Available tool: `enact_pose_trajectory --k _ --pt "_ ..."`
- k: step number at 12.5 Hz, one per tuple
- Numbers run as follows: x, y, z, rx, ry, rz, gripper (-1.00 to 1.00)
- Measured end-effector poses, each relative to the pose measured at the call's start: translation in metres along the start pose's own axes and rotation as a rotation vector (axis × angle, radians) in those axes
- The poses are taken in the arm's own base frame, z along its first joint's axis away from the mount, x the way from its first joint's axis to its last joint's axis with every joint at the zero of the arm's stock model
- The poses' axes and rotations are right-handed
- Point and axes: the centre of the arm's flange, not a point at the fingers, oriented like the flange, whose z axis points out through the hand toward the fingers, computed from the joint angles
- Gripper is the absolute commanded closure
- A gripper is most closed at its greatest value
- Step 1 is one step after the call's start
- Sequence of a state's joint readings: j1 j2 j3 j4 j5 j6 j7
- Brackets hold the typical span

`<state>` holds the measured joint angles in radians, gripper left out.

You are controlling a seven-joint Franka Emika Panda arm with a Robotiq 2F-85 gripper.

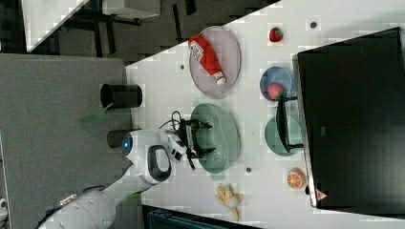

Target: Drag strainer right to left.

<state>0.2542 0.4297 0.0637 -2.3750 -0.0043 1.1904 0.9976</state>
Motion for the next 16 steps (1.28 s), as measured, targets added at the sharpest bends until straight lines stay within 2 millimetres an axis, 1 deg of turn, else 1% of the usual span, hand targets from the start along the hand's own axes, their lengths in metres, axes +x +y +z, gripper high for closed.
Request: enact_pose_trajectory --k 1,3,4,6,7,10,12,13,16 --pt "-0.013 -0.002 0.001 0.006 -0.011 -0.001 -1.00" --pt "-0.027 0.001 0.004 -0.002 -0.036 0.033 -1.00" --pt "-0.035 -0.001 0.004 -0.007 -0.043 0.042 -1.00" --pt "-0.058 -0.014 0.008 -0.003 -0.047 0.004 -1.00" --pt "-0.068 -0.017 0.007 0.007 -0.051 -0.007 -1.00" --pt "-0.089 -0.010 0.007 -0.015 -0.040 -0.006 -1.00" --pt "-0.101 -0.004 0.012 -0.034 -0.042 0.006 -1.00" --pt "-0.110 -0.004 0.010 -0.031 -0.042 0.007 -1.00" --pt "-0.150 -0.009 0.005 -0.038 -0.053 -0.006 -1.00"
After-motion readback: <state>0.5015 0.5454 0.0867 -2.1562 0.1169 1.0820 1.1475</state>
